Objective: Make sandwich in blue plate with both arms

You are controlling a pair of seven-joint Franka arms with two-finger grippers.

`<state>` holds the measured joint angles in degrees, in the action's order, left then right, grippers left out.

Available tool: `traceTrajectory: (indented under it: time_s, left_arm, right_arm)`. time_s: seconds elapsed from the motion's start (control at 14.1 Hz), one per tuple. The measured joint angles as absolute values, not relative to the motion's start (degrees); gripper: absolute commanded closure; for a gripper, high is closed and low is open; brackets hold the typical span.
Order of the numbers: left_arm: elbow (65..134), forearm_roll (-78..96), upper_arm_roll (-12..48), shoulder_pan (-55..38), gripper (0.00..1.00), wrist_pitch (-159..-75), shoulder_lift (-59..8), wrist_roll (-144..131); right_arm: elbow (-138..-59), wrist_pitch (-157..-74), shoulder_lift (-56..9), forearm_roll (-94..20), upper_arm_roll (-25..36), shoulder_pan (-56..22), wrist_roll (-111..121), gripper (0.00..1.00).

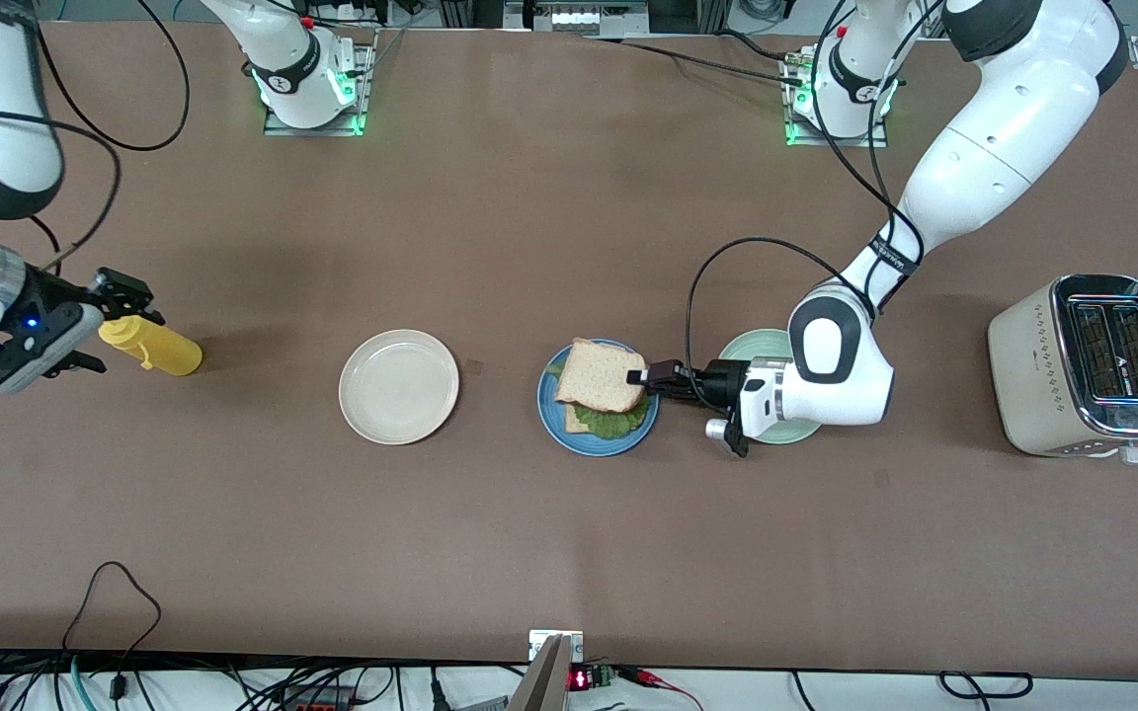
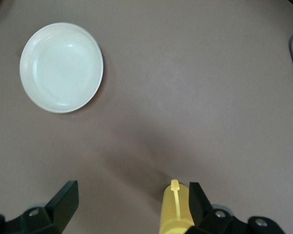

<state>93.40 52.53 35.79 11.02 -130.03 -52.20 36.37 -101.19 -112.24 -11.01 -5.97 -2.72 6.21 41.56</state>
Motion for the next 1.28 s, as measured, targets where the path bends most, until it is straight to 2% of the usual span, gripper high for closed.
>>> traceTrajectory:
  time_s: [0.36,0.57,0.85,0.99,1.28]
  left_arm:
    - [92.15,44.05,35.57,13.96,0.00,-127.73,-47.76,36.58]
    - [91.75,34.42,33.66,16.64,0.00,-117.69,-41.45,32.81]
    - [90.73,13.92,29.74,18.51,0.00,-101.69,-31.55,23.55]
    - [90.65,6.12,29.41,19.70,0.00,-97.22,-28.44,20.78]
    - [90.23,-5.65,27.85,19.01,0.00,-93.02,-20.81,17.90]
  right_arm:
    - [-99.85,-109.37,-11.04,-4.81,-0.56,0.53,11.93,0.00]
    - [-96.07,-103.97,-10.71,-1.93,-0.49,-1.81,-0.01,0.00]
    - [-88.40,-99.23,-9.45,0.12,4.71,0.66,-1.28,0.00]
    - [-87.47,-96.52,-8.92,-0.85,5.75,4.08,0.33,0.00]
    - [-87.45,-95.00,-8.21,-0.93,10.63,-0.45,2.43,0.00]
